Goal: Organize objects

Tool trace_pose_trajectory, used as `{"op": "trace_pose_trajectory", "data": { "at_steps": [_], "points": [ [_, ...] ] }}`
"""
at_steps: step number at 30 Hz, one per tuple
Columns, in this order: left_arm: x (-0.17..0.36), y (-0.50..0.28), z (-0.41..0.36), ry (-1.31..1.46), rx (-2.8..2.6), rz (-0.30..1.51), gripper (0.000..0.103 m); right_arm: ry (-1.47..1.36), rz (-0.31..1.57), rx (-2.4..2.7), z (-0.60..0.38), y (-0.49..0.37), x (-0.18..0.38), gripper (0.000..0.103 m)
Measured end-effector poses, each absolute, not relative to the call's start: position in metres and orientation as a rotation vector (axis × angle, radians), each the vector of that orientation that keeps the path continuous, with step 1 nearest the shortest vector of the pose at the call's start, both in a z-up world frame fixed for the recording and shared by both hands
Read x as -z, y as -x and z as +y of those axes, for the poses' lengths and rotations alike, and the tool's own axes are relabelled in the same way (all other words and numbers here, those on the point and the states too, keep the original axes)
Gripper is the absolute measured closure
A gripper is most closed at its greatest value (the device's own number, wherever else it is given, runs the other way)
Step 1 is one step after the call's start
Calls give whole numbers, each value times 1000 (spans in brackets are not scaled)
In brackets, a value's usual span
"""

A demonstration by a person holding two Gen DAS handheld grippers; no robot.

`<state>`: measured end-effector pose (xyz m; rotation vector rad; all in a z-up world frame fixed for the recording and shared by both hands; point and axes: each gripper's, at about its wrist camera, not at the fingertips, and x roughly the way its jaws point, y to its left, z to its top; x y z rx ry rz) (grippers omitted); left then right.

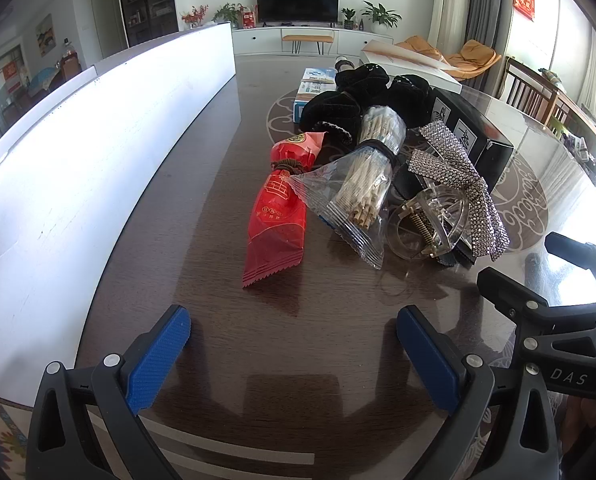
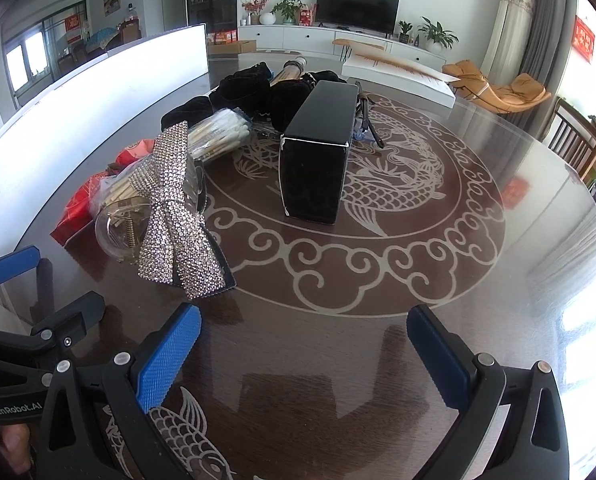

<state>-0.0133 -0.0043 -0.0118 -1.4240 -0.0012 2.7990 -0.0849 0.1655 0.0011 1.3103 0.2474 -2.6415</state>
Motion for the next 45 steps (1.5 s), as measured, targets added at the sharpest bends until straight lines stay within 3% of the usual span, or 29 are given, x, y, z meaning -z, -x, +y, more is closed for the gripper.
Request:
{"op": "trace_pose_trajectory", "data": {
  "at_steps": [34,45],
  "points": [
    [12,16,-3,1447,-2796,0,0,-1315,232,2635,165,84,-1,0],
    [11,30,-8,1462,-2746,26,0,-1331,133,2655,176,84,-3,0]
  ]
}}
